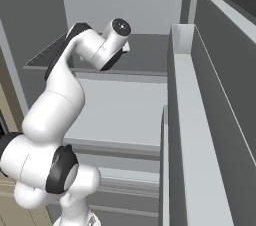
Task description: There is a bowl on the dining counter. Grab a lemon wedge from the fridge and place it in the bowl. Then get the liquor bottle and glass cup from the cabinet and place them next to the bowl.
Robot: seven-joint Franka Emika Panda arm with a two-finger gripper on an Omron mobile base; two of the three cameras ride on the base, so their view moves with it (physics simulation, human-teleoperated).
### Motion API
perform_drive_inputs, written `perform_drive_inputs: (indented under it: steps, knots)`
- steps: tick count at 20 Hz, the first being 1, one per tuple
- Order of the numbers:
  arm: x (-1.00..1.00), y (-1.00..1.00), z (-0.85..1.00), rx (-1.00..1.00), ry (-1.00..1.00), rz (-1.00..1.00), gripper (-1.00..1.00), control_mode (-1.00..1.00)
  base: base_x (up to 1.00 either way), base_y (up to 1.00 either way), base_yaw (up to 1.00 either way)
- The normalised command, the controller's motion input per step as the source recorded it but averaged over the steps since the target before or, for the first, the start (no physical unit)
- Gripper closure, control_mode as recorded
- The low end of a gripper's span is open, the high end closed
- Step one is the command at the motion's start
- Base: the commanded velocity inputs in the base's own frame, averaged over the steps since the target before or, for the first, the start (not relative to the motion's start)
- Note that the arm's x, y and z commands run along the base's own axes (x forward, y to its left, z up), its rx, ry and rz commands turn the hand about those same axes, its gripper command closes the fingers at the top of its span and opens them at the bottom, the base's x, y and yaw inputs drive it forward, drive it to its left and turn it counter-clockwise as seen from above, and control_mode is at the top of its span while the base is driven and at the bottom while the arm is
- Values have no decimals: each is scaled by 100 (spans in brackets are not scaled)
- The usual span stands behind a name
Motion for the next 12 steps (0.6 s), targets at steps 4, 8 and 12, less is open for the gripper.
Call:
perform_drive_inputs:
  steps: [4,8,12]
  knots:
    - [19,7,-4,0,0,1,100,-100,0,0,0]
    - [4,1,-6,0,0,1,100,-100,0,0,0]
    - [1,0,-4,-1,5,0,100,-100,0,0,0]
